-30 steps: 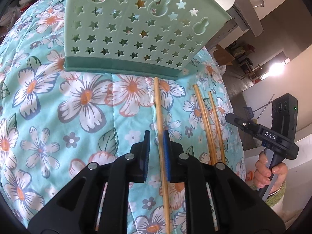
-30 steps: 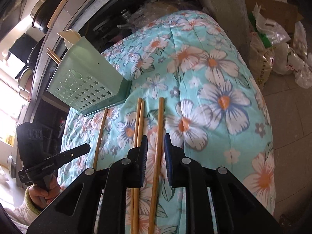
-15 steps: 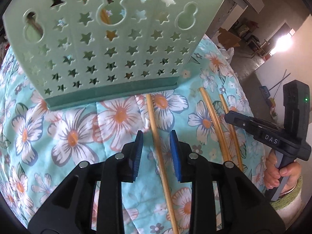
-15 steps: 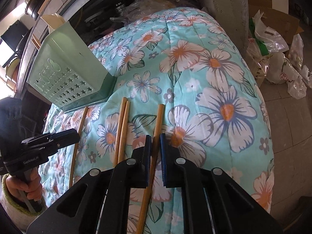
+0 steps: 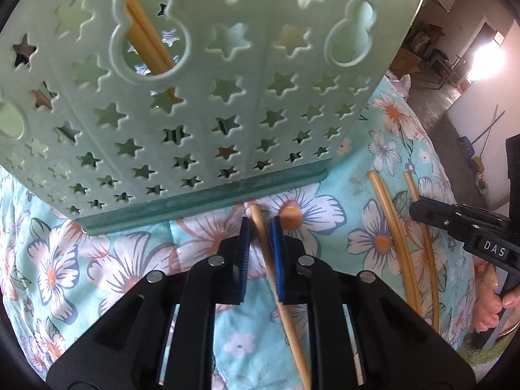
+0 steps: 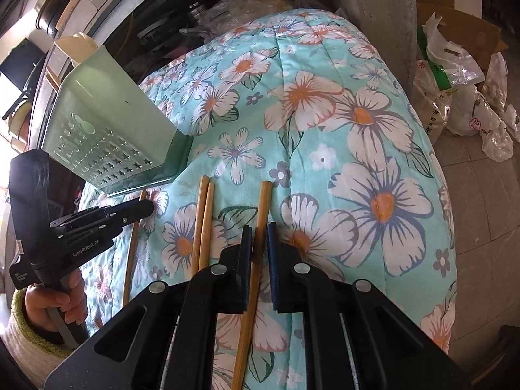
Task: Organize utensils
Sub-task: 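Grasp a wooden chopstick with the left tool while the right tool holds its chopstick, then insert the chopstick into the green holder and open the left tool while the right tool carries its chopstick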
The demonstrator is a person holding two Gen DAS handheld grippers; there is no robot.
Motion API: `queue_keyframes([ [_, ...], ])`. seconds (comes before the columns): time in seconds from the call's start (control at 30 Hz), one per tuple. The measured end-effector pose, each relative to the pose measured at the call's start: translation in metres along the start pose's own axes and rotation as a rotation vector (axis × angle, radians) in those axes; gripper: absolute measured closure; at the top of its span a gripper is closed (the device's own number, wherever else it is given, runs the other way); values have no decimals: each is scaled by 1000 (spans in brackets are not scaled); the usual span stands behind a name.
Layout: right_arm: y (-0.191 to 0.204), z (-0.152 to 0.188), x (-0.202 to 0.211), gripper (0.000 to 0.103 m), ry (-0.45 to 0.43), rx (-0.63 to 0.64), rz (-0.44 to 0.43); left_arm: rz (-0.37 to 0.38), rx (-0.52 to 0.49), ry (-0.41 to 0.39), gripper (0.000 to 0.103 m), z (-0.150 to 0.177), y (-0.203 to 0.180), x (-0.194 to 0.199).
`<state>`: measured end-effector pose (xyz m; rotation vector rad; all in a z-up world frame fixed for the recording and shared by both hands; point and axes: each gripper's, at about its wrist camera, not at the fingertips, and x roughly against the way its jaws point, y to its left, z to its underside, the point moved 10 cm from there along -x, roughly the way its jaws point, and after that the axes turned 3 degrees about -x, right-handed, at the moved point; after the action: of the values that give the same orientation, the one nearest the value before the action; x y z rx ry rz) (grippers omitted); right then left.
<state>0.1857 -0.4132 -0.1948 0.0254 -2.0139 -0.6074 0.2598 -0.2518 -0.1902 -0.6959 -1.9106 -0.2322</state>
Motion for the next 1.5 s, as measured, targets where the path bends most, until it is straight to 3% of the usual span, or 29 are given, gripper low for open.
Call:
queue_keyframes([
  [0.4,7,-10,24,96,-51,-31,-53,85,80,-91,98,2,28,45],
  [0.7,48,-21,90,96,-144,32,-169,244,136,-138,98,11,37,116],
  [0.87,75,-25,129,97,-197,74,-260,307,142,-214,98,6,41,171],
  [1.13,105,-32,174,97,-275,120,-333,338,114,-471,98,-32,48,281],
  [1.27,111,-33,181,97,-296,137,-314,281,93,-647,98,-67,60,334],
  [1.5,111,-27,176,97,-276,126,-308,175,120,-891,98,-126,76,376],
])
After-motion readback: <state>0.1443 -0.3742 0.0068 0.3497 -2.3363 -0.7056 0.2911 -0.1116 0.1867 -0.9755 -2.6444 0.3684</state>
